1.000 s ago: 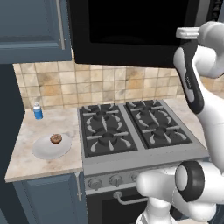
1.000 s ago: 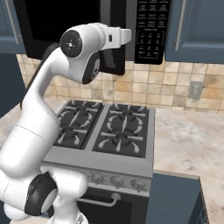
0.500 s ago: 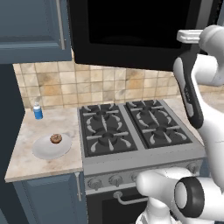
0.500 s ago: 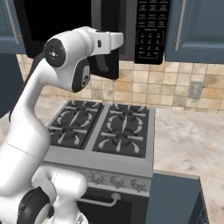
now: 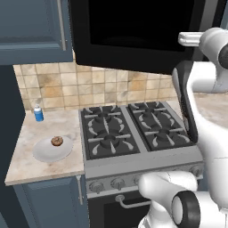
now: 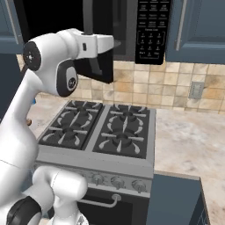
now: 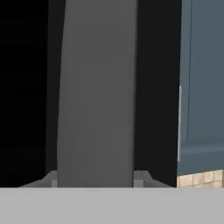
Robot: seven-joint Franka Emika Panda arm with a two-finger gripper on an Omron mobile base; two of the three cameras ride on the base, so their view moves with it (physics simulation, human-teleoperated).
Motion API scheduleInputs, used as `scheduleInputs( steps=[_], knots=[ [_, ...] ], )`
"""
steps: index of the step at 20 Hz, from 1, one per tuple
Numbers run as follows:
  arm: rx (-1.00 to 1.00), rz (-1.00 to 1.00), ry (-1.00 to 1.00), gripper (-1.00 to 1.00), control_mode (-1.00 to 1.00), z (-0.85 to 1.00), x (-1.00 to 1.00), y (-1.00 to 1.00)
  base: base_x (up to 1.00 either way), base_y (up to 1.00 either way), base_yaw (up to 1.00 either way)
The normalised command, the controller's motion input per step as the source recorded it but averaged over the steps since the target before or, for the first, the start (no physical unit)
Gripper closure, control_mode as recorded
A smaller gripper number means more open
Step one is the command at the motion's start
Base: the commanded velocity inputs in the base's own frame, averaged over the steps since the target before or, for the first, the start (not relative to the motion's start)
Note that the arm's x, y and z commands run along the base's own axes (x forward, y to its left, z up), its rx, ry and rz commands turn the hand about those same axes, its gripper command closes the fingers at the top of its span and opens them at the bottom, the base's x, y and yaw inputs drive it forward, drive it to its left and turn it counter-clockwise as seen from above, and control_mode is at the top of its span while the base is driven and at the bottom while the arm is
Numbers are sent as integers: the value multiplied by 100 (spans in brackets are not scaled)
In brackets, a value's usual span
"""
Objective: Pick the mushroom from the counter and place it in the microwave. Then turn on the microwave.
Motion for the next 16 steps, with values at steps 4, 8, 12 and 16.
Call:
scheduleInputs(
  steps=[4,8,12,16],
  knots=[
    [0,-8,0,100,-100,0,-37,0,0,0,0],
    [0,-8,0,100,-100,0,-37,0,0,0,0],
    [0,-7,0,100,-100,0,-35,0,0,0,0],
    [0,-4,-1,100,-100,0,-35,0,0,0,0]
  ],
)
